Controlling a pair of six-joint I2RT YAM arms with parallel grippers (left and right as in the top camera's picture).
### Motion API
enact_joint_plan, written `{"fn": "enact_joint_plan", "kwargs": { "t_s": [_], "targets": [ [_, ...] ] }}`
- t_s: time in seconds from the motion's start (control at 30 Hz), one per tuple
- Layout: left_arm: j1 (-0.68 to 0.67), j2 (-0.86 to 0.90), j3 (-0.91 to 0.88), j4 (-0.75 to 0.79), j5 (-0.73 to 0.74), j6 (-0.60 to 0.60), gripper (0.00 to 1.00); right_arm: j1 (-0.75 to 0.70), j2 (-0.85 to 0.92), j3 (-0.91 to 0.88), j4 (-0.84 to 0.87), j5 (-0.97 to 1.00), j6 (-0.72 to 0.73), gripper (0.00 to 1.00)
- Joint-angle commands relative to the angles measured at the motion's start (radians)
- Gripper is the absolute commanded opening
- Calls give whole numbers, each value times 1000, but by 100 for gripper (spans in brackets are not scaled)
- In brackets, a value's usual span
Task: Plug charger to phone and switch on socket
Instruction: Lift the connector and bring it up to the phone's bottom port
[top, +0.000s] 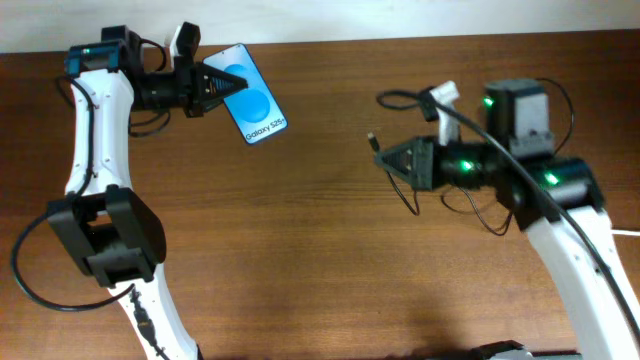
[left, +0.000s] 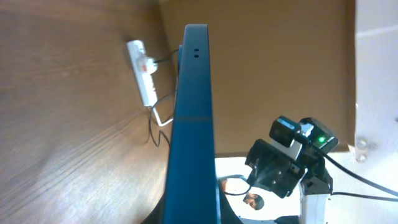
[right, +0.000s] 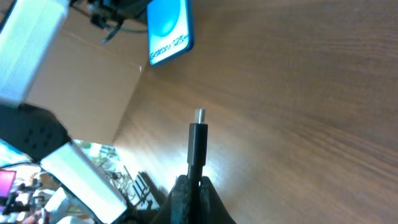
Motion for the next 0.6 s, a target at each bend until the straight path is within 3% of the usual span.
{"fn": "enact_joint_plan", "kwargs": {
  "t_s": [0.0, 0.03, 0.13, 0.17, 0.27, 0.43, 0.57],
  "targets": [
    [-51, -9, 9, 24, 130, 64, 0, 27, -50, -92, 43, -40, -4, 4],
    [-66, -8, 9, 24, 130, 64, 0, 52, -49, -130, 102, -40, 39, 4],
    [-114, -8, 9, 23, 130, 10, 0, 197, -45, -330, 567, -16, 321, 4],
    [-121, -9, 9, 23, 130, -13, 0, 220, -32, -366, 636, 25, 387, 4],
    [-123, -9, 9, 19, 130, -87, 0, 228, 37, -370, 693, 32, 432, 4],
    [-134, -9, 9, 20, 130, -91, 0, 272, 115, -370, 880, 13, 485, 4],
    [-134, -8, 9, 20, 130, -91, 0, 272, 115, -370, 896, 13, 486, 4]
  ]
}}
